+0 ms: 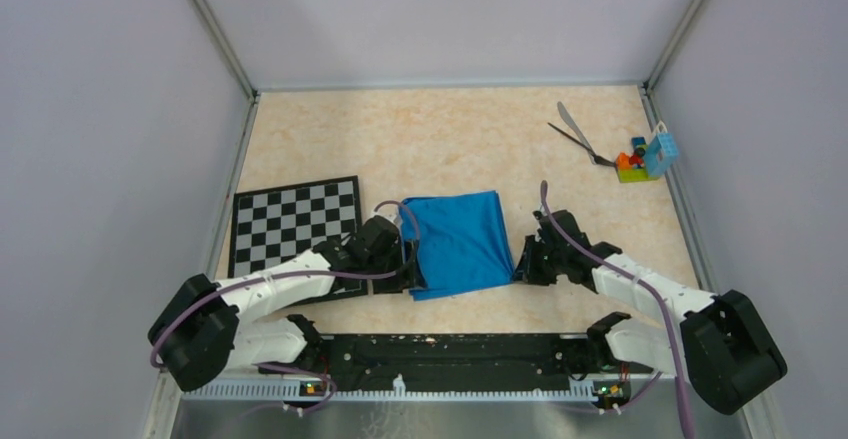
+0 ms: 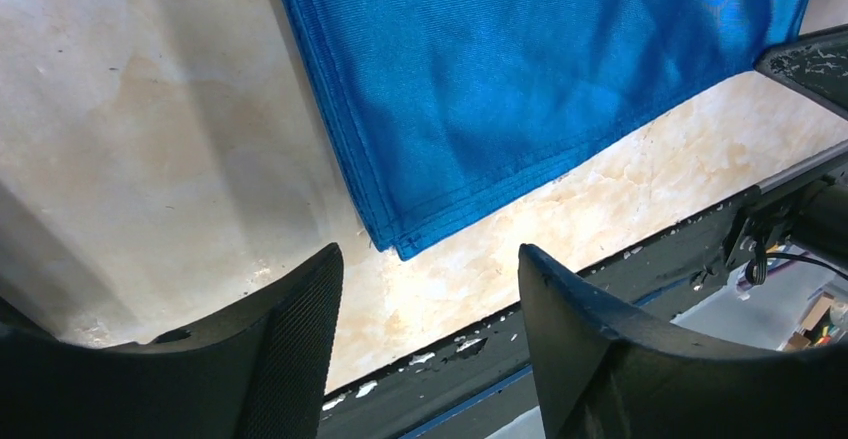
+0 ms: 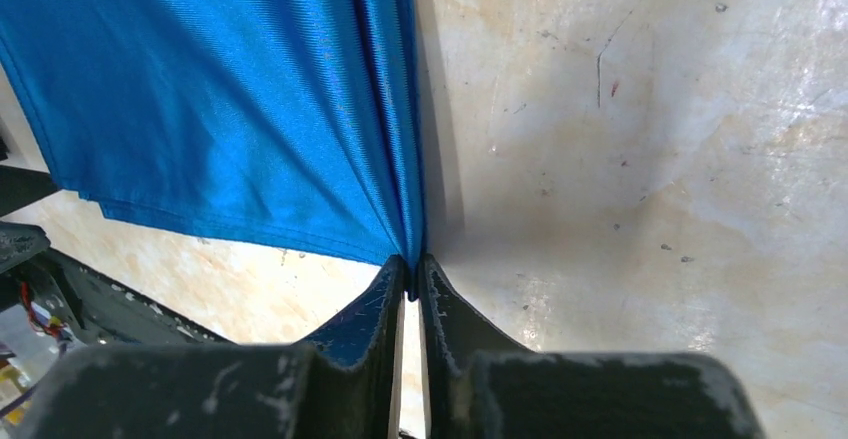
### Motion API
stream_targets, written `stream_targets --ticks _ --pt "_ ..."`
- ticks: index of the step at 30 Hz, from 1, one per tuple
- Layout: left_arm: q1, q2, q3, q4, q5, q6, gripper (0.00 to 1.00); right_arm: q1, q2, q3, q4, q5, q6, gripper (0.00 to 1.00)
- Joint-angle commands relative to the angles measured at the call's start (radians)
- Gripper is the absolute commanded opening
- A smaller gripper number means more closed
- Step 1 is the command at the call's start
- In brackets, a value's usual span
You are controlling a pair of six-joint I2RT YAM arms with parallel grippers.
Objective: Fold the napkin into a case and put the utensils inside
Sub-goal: Smooth out the lower triangle-folded napkin at the center of the board.
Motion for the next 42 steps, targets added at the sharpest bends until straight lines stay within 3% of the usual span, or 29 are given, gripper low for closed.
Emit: stream_targets --ticks 1,4,7,9,10,11,13,14,16,20,24,27,30,35,42 --pt "-0.011 0.045 -0.017 0.054 0.009 -0.018 0.67 0.003 -0.015 0.015 0.023 0.013 0.003 0.16" --pt "-0.021 0.105 -0.026 0.078 -0.002 -0.012 0.35 0.004 -0.025 0.033 -0.008 0.038 -0.009 0.3" --pt "-0.031 0.136 -0.023 0.066 -0.004 -0.002 0.27 -0.004 -0.038 0.073 -0.019 0.083 -0.034 0.48" --pt "-0.033 0.112 -0.014 0.04 -0.008 0.005 0.26 -0.037 -0.011 0.111 0.009 0.065 -0.057 0.55" --pt "-0.034 0.093 -0.005 0.014 -0.015 0.008 0.26 -0.063 0.025 0.133 0.027 0.047 -0.069 0.57" --pt "-0.033 0.073 0.007 -0.002 -0.017 0.016 0.35 -0.087 0.058 0.167 0.05 0.022 -0.085 0.57" --pt "-0.033 0.037 0.043 -0.054 -0.019 0.04 0.63 -0.116 0.13 0.229 0.092 0.003 -0.12 0.57" --pt "-0.032 0.023 0.069 -0.089 -0.028 0.052 0.71 -0.123 0.173 0.264 0.104 0.001 -0.14 0.57" --pt "-0.031 -0.003 0.123 -0.158 -0.055 0.075 0.75 -0.136 0.261 0.348 0.119 -0.021 -0.17 0.57" --pt "0.023 -0.038 0.2 -0.194 -0.121 0.139 0.76 -0.164 0.416 0.452 0.196 -0.084 -0.178 0.57" --pt "0.216 0.025 0.236 -0.1 -0.009 0.227 0.75 -0.169 0.55 0.555 0.194 -0.052 -0.228 0.57" --pt "0.301 0.126 0.282 -0.014 0.025 0.284 0.67 -0.169 0.639 0.627 0.177 -0.076 -0.277 0.61" --pt "0.332 0.255 0.363 0.01 0.023 0.324 0.67 -0.17 0.685 0.674 0.167 -0.074 -0.292 0.62" --pt "0.371 0.421 0.445 0.038 0.028 0.347 0.58 -0.169 0.717 0.7 0.15 -0.036 -0.323 0.59" --pt "0.397 0.497 0.471 0.082 0.011 0.346 0.47 -0.17 0.756 0.701 0.162 -0.027 -0.338 0.48"
